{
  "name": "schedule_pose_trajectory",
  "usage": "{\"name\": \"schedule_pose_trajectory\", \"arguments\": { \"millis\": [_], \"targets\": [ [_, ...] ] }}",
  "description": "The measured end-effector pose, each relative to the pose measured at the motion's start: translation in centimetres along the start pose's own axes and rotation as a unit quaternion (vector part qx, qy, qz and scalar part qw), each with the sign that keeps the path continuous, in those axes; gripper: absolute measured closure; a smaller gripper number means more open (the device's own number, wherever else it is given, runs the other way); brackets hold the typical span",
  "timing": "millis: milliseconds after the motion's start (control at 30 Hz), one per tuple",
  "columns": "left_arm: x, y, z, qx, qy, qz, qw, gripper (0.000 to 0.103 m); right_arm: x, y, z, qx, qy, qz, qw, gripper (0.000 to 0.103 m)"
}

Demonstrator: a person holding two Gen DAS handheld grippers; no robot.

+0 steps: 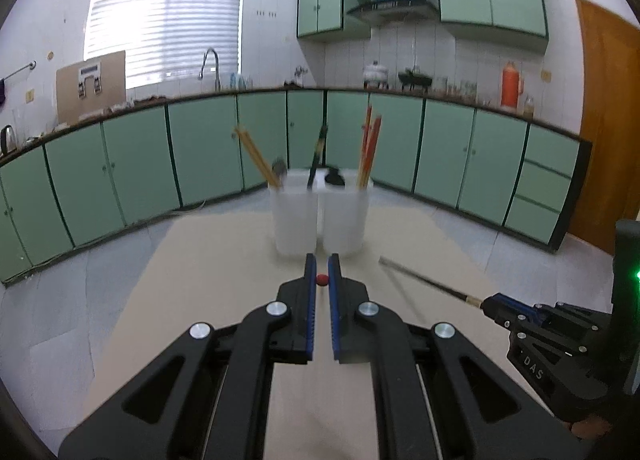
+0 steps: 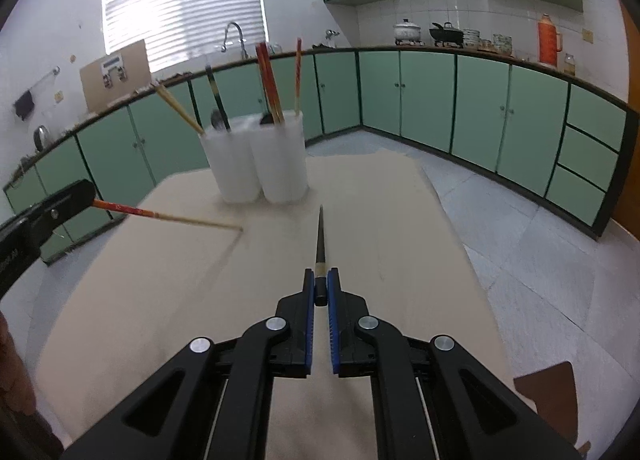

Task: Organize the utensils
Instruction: 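Carry both chopsticks over the white holder and lower them in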

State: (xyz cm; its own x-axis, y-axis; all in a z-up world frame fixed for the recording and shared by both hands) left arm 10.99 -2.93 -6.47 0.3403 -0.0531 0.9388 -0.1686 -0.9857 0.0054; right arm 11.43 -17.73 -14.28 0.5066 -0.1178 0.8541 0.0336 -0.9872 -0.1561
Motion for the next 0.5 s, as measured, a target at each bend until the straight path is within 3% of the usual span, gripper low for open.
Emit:
{"name": "schedule_pose_trajectory", "arguments": {
  "millis": [500],
  "targets": [
    [7.9, -0.2, 0.3, -0.027, 0.059, -0.021, 0.9977, 0.098, 10.6, -0.3, -2.0, 0.077, 0.055, 0.022, 0.995, 0.097]
  ]
}}
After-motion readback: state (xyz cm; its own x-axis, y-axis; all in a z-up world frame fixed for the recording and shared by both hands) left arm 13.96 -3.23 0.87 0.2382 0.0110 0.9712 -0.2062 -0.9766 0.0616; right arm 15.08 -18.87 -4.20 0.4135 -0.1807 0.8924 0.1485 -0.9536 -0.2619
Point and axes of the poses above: each gripper's, at about its wrist camera, not at the fingertips, and z roughly the way its jaws point, y to its right, x to its top, the point moved 9 cm from there along z, roughly the way its jaws point, and after that the axes turned 5 degrees about y, right-handed, at the moved point
